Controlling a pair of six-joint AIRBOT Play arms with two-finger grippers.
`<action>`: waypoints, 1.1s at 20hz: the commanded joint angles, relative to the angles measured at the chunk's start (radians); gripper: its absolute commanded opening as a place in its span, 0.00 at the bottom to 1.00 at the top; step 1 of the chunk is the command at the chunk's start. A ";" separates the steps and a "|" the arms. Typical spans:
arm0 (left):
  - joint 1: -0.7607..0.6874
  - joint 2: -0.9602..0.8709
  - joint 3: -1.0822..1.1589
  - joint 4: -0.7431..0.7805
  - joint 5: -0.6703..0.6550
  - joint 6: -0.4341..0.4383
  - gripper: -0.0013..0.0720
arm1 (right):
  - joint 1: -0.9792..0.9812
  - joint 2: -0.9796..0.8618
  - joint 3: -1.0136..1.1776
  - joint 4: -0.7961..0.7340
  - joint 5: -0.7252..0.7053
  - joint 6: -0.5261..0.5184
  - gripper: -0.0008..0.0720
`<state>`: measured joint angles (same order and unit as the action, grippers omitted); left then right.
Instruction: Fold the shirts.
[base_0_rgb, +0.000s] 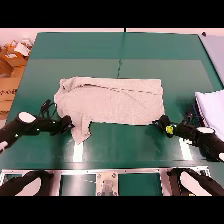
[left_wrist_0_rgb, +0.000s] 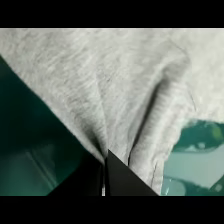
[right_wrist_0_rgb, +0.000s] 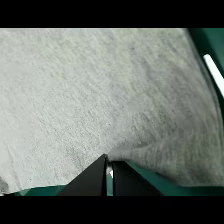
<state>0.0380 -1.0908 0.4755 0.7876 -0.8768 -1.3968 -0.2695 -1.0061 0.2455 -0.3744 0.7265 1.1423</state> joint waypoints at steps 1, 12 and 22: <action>0.059 0.007 0.075 0.141 -0.179 -0.002 0.05 | 0.000 0.001 0.001 -0.003 0.022 0.000 0.02; 0.118 0.105 0.238 0.368 -0.445 0.006 0.04 | -0.073 0.069 0.093 -0.427 0.236 0.211 0.02; 0.118 0.166 0.431 0.322 -0.348 0.003 0.04 | -0.058 0.248 0.258 -0.443 0.272 0.338 0.02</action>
<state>0.1551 -0.9245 0.8551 1.1431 -1.3098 -1.4052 -0.3489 -0.7727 0.4541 -0.8532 1.0439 1.4620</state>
